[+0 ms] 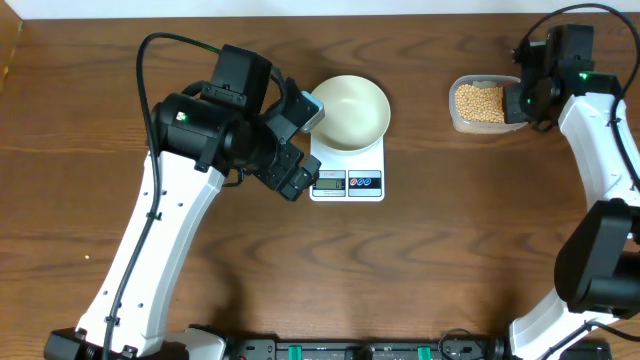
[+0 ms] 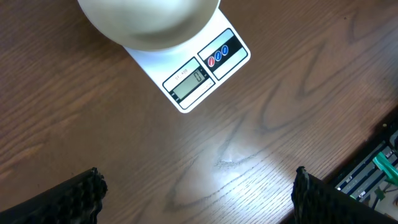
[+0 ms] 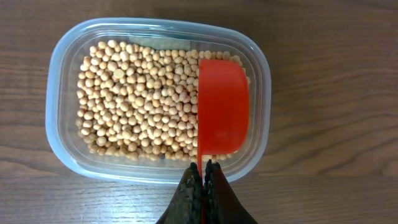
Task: Scoop item into bowl and weigh 50g on scale
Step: 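Move the red scoop with the right gripper over the soybean tub, then lower the red scoop into the soybeans with the right gripper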
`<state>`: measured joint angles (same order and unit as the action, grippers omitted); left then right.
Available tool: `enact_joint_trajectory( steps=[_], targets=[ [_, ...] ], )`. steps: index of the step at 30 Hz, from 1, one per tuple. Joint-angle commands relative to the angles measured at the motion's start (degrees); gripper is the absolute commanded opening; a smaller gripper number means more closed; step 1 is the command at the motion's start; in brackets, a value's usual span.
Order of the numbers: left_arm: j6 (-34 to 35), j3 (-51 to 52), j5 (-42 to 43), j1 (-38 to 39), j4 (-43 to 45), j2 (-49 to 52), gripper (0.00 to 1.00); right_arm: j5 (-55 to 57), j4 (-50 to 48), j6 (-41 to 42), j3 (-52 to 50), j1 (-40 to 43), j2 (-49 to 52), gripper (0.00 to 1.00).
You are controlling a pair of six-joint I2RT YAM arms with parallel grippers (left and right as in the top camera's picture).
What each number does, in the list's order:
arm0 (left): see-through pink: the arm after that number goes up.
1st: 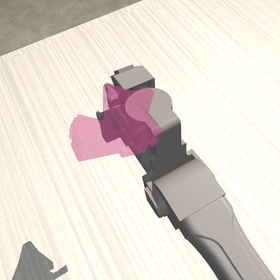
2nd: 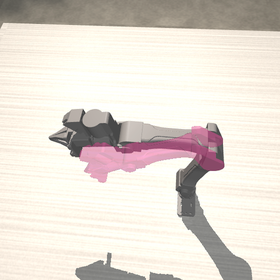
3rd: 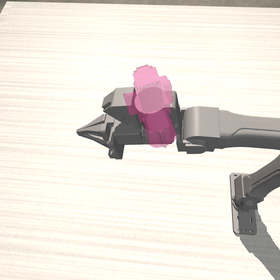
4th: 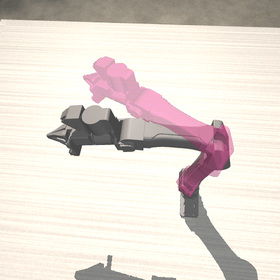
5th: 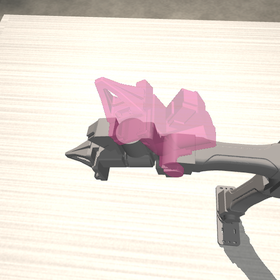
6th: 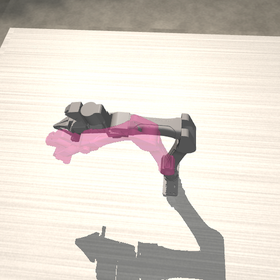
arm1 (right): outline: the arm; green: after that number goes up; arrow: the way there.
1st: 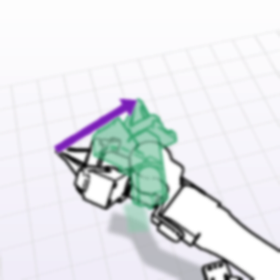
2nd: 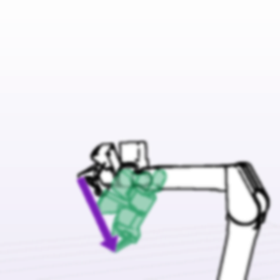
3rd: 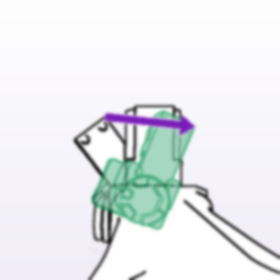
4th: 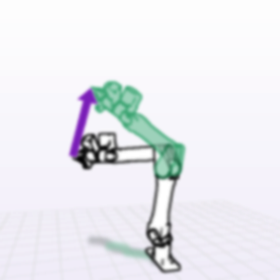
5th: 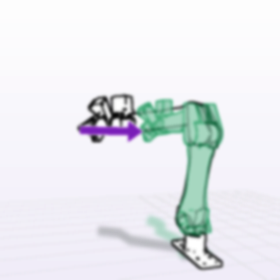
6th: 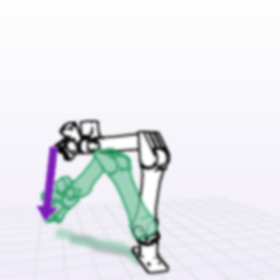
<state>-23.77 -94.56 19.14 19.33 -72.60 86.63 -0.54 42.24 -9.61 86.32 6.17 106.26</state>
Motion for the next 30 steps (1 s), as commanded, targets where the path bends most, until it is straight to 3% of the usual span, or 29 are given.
enact_joint_trajectory(
  steps=[1, 8, 19, 30],
  targets=[
    [0.55, -0.55, -0.37, 0.04, 0.0, -0.92, 0.98, 0.98, 0.0, 4.02, 0.66, -0.26, 0.81, 0.01],
    [0.55, -0.55, -0.39, 0.04, 0.0, -0.92, 0.98, -2.19, 1.46, 7.96, 0.57, -0.28, 3.28, 0.01],
    [0.52, -0.55, -0.37, 0.04, -0.02, -0.92, 0.98, -16.04, 2.58, 12.15, 0.57, -0.07, 6.38, 0.01],
    [0.52, -0.55, -0.37, 0.04, 0.0, -0.92, 0.98, -23.54, 2.08, 23.85, 0.57, 4.04, 6.38, 0.01]
  ],
)
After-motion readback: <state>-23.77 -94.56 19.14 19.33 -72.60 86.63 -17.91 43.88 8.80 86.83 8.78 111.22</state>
